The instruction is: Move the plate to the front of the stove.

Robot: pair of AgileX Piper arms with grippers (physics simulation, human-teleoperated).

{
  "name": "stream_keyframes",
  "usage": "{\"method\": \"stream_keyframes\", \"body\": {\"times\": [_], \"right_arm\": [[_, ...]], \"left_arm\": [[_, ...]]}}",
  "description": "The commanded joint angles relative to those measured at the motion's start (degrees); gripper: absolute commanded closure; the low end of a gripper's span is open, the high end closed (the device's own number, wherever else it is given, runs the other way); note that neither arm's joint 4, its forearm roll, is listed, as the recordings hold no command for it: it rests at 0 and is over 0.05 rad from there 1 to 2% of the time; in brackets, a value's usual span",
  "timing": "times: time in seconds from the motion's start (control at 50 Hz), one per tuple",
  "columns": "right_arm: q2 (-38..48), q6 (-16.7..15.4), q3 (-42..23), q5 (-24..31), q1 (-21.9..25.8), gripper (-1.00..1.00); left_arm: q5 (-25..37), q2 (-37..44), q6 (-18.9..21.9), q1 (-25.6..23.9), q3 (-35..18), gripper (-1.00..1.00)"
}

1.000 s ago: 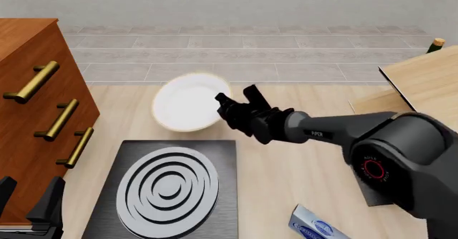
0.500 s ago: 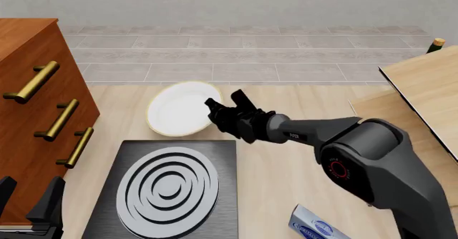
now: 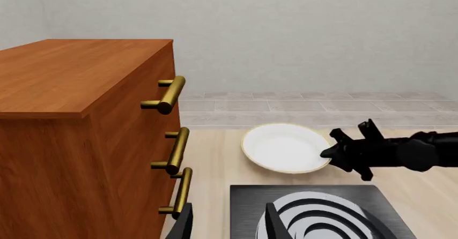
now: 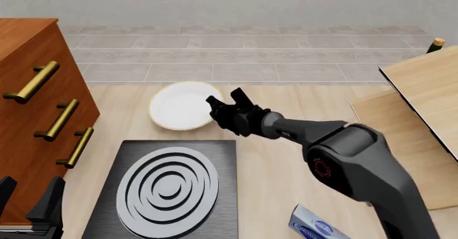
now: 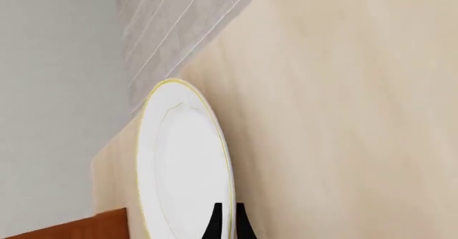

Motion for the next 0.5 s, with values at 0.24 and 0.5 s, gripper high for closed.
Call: {"method": "stream_keyframes", "body": {"times": [0.24,0.5], "right_arm": [[3.54,-4.99,-5.74,6.79,-0.37,-1.0],[0.25,-6.5,-3.25,7.56,-1.23,-1.0]], "left_arm": [[0.0,0.0,-0.01,0.0,0.0,-1.0],[0.0,0.0,-0.01,0.0,0.0,-1.0]]}}
